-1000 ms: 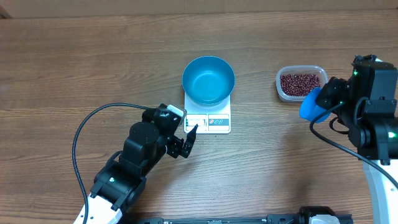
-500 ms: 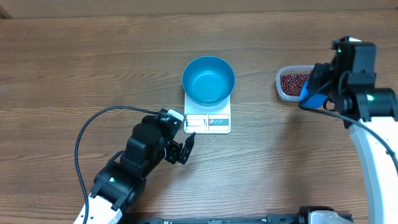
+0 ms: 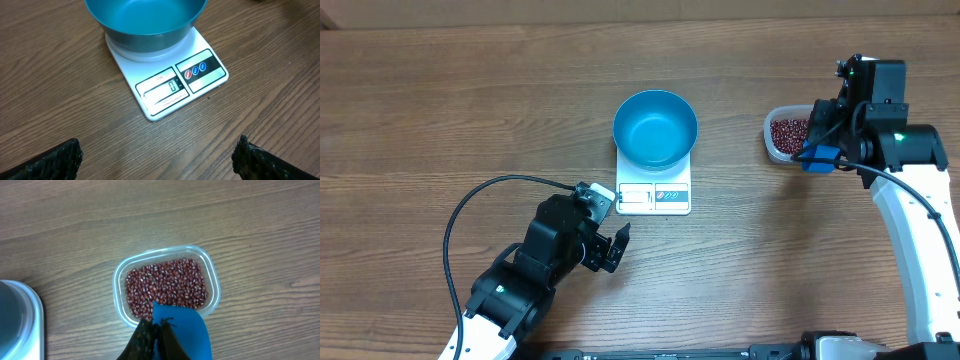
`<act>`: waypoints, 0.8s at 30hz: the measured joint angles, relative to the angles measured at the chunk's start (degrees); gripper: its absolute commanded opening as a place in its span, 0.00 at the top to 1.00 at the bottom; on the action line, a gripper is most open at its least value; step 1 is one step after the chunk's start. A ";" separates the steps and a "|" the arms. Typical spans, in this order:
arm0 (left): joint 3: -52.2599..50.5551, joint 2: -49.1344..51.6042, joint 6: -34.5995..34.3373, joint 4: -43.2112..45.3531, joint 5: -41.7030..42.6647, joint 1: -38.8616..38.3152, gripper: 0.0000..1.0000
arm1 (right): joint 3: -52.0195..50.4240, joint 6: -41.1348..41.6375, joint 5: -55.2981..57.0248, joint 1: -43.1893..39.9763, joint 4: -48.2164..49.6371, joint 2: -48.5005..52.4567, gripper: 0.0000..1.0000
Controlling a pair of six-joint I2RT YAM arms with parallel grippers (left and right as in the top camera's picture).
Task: Scoop item into bowl and weigh 150g on scale
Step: 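Lower the blue scoop with the right gripper into the bean tub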
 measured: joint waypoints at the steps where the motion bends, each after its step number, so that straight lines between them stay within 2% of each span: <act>1: 0.00 0.00 0.00 0.00 0.00 0.00 0.00 | 0.00 0.02 0.02 0.02 -0.07 0.00 0.96; 10: 0.00 0.00 0.02 0.00 0.00 0.00 0.00 | 0.00 0.02 0.02 0.00 -0.13 0.00 0.96; 24: -0.07 0.00 0.17 8.28 -0.09 0.00 0.00 | 0.00 0.02 0.04 0.00 -0.26 0.00 0.96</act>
